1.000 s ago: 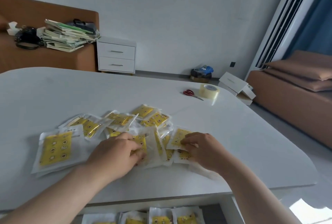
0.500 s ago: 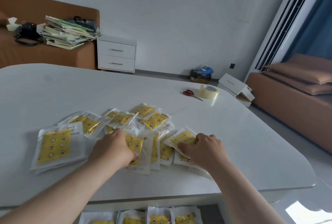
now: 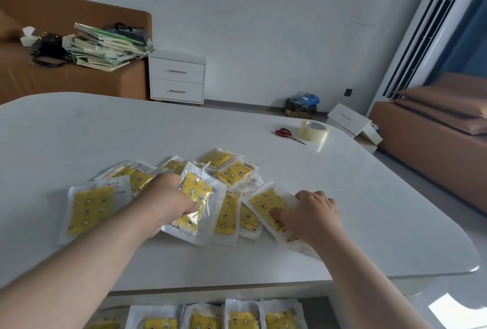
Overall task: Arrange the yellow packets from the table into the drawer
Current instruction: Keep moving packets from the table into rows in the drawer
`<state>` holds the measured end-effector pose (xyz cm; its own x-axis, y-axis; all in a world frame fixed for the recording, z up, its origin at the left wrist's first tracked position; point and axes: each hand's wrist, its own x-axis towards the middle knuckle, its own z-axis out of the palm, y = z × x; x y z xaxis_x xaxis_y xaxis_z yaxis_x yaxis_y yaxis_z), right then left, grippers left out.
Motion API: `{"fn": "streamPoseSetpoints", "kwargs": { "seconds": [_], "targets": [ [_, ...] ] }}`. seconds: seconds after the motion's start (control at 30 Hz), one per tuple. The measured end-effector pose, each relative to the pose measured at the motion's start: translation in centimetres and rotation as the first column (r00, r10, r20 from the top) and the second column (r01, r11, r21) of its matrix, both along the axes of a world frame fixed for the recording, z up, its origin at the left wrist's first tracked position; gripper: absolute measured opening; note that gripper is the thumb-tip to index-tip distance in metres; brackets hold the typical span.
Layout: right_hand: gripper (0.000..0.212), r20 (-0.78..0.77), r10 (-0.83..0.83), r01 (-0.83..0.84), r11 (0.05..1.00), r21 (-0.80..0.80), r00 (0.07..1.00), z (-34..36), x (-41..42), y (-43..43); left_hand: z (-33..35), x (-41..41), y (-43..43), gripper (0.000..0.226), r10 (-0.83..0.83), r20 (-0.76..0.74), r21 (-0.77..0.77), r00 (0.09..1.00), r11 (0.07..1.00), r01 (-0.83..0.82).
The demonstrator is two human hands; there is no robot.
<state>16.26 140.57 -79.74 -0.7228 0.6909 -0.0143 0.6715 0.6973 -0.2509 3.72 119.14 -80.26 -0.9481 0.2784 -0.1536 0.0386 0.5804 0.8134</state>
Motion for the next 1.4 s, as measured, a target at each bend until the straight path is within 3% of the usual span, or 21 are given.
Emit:
{"fn": "streamPoseSetpoints", "kwargs": {
  "seconds": [0.13,0.2,0.3,0.37,0.47,0.57,0.7,0.83,0.9,1.07,1.27,1.4],
  "targets": [
    [0.041,-0.117,0.053,-0.053,0.999,0.002,0.992,0.3,0.1,0.0,-0.2,-0.7,0.1,0.026,0.008,0.042,0.074,0.999,0.997,-0.011],
    [0.031,-0.220,0.035,-0.065,0.990,-0.128,0.975,0.3,0.1,0.1,-0.4,-0.6,0.2,0.025,0.001,0.062,0.093,0.998,0.996,-0.007],
    [0.035,-0.306,-0.075,-0.034,0.941,-0.335,0.949,0.6,0.2,0.6,-0.8,-0.3,0.6,0.024,0.012,0.048,0.090,0.999,0.996,-0.017],
    [0.023,-0.352,-0.119,-0.045,0.904,-0.424,0.928,1.1,0.4,1.2,-1.0,-0.5,0.9,0.026,0.027,0.031,0.082,0.999,0.996,-0.029],
    [0.013,-0.467,-0.299,-0.066,0.783,-0.619,0.832,1.9,1.2,2.7,-1.4,-0.8,1.3,0.039,0.045,0.018,0.065,0.999,0.997,-0.046],
    [0.010,-0.497,-0.476,-0.083,0.657,-0.749,0.726,2.7,2.3,4.2,-1.8,-0.5,1.9,0.036,0.047,-0.020,0.005,0.999,0.999,-0.047],
    [0.008,-0.427,-0.617,-0.055,0.528,-0.847,0.661,2.9,3.5,5.7,-1.7,0.4,2.6,0.038,0.029,-0.114,-0.168,0.993,0.985,-0.048],
    [0.016,-0.346,-0.576,-0.023,0.494,-0.869,0.741,2.7,3.7,6.0,-1.3,1.3,3.0,0.045,-0.025,-0.229,-0.390,0.973,0.918,-0.068],
    [0.014,-0.317,-0.509,-0.016,0.511,-0.860,0.800,2.6,3.7,5.4,-1.1,1.6,3.3,0.052,-0.043,-0.270,-0.450,0.962,0.889,-0.086],
    [0.008,-0.289,-0.324,0.028,0.708,-0.706,0.901,1.1,2.8,4.0,-0.7,2.0,3.9,0.064,-0.037,-0.236,-0.451,0.971,0.889,-0.076],
    [0.034,-0.150,-0.202,0.109,0.874,-0.473,0.968,0.8,1.9,3.3,-0.4,2.3,4.1,0.067,-0.015,-0.201,-0.414,0.979,0.908,-0.071],
    [0.030,-0.084,-0.145,0.107,0.930,-0.351,0.986,1.2,2.0,2.8,-0.2,2.6,4.4,0.067,-0.042,-0.224,-0.409,0.974,0.911,-0.055]
  ]
}}
